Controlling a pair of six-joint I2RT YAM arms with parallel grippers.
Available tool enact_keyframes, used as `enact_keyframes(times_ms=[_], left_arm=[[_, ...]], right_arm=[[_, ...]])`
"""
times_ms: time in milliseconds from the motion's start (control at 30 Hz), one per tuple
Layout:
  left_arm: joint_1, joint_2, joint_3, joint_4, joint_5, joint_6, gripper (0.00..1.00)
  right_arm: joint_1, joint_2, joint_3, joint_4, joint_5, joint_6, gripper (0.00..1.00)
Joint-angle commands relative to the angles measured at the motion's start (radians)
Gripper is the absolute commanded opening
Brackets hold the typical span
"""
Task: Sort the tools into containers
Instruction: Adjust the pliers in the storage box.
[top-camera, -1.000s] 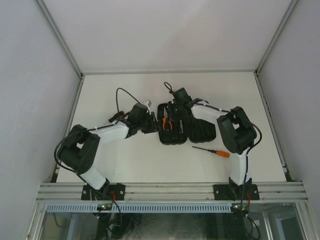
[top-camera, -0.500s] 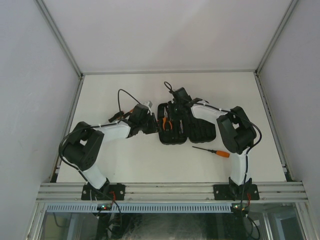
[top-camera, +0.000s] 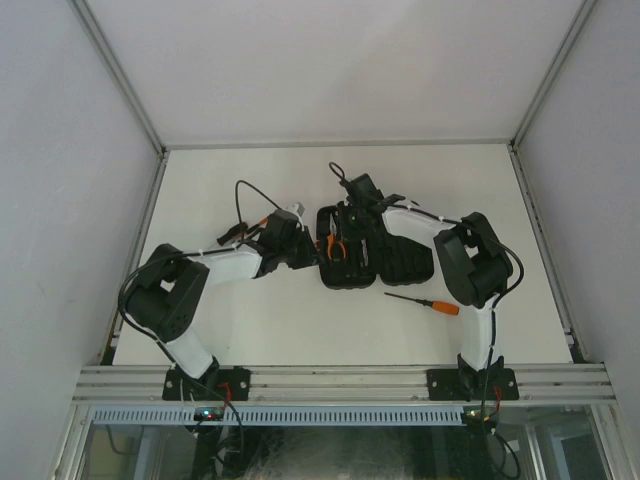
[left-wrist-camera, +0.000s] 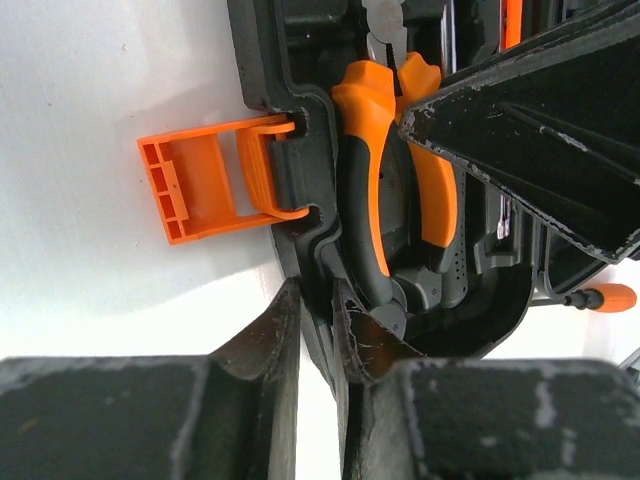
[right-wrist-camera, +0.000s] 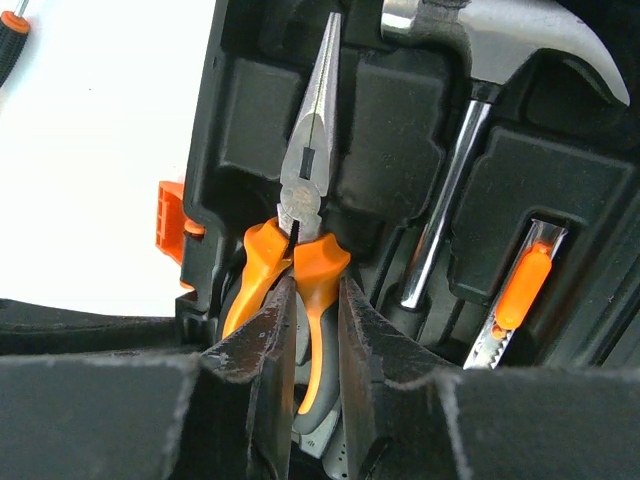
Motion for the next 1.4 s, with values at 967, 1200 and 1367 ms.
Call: enact_keyframes(times_ms=[967,1200,1367], left_arm=[[-0.053,-0.028,-0.086,0.028,0.029,-0.031,0.04],[-0.053,-0.032,-0.09,0.028,0.015,-0.04,0.03],[-0.053,-0.034,-0.089,0.027,0.008,-0.046,0.03]], right_arm=[[0.012,-0.074,0.041,0.085,0.083,0.053,0.09],[0.015,-0.131,-0.006,0.122,0.011,-0.02,0.26],[0.015,-0.164,-0.042,0.123,0.014,-0.047,0.33]])
